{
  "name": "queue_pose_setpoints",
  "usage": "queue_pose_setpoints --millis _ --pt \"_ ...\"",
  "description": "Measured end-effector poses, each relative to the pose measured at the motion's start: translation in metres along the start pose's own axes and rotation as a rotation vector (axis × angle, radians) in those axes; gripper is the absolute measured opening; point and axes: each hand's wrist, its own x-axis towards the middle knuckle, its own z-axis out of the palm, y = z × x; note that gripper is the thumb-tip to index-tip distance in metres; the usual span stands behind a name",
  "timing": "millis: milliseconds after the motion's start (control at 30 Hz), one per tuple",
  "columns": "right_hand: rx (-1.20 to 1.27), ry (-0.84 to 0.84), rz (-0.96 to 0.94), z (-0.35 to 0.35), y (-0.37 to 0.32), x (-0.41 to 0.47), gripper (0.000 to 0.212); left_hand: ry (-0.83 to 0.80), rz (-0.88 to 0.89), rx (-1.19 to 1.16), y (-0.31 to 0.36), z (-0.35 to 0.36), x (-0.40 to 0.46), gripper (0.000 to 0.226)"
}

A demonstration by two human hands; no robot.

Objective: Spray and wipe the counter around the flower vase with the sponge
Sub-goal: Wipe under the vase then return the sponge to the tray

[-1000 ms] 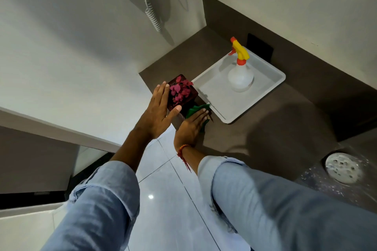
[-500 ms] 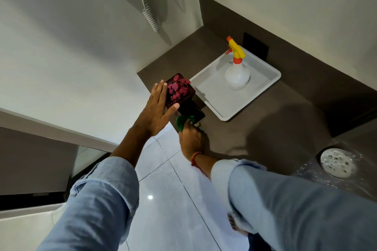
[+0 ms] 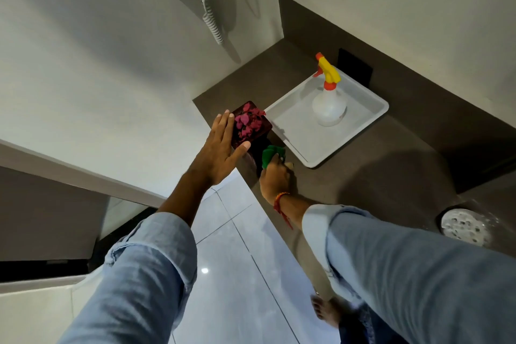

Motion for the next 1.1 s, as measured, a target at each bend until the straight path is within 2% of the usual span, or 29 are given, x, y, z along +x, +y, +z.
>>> queue_pose_setpoints --millis 100,200,267,433,500,600,633,700,733,800,867,933,967,1033,1100 --pt "-0.076 -0.02 -0.021 0.018 -0.008 -0.005 0.055 0.007 0.006 -0.01 0.0 0.0 -0.001 0.093" --pt "0.018 -0.145 -0.15 0.029 -0.005 -0.012 0.035 -0.013 -0.001 -0.001 0.0 -0.002 -0.001 0.093" --pt "0.139 -0.226 -0.168 0.025 -0.003 -0.012 0.027 -0.016 -0.004 0.032 0.001 -0.005 -0.001 0.092" --pt "0.46 -0.372 -0.019 -0.033 0.026 0.008 0.017 -0.057 -0.03 0.14 0.009 -0.02 -0.006 0.089" --pt "0.659 -0.387 0.072 -0.065 0.043 0.019 0.015 0.052 -0.006 0.186 0.017 -0.026 -0.011 0.084" --pt "0.881 -0.337 0.176 -0.11 0.064 0.039 0.029 0.336 0.244 0.344 0.045 -0.021 -0.017 0.067" --pt "0.948 -0.318 0.203 -0.125 0.07 0.045 0.033 0.361 0.357 0.343 0.062 -0.01 -0.016 0.065" --pt "1.133 -0.309 0.247 -0.144 0.075 0.056 0.038 0.279 0.473 0.311 0.099 0.02 -0.015 0.069" --pt "1.225 -0.316 0.269 -0.152 0.076 0.061 0.039 0.22 0.451 0.303 0.118 0.037 -0.013 0.074" --pt "1.337 -0.363 0.284 -0.162 0.077 0.068 0.044 0.146 0.295 0.265 0.149 0.064 -0.004 0.082" --pt "1.293 -0.455 0.265 -0.171 0.081 0.079 0.054 0.139 0.117 0.197 0.168 0.079 0.011 0.08" --pt "1.134 -0.508 0.249 -0.176 0.089 0.087 0.061 0.191 0.034 0.113 0.175 0.087 0.022 0.066" --pt "1.04 -0.508 0.234 -0.179 0.094 0.094 0.06 0.241 -0.017 -0.032 0.177 0.094 0.029 0.054" --pt "0.901 -0.472 0.185 -0.181 0.104 0.103 0.053 0.348 -0.18 -0.503 0.18 0.1 0.037 0.035" --pt "0.804 -0.418 0.142 -0.178 0.114 0.114 0.047 0.43 -0.402 -0.942 0.18 0.105 0.046 0.032"
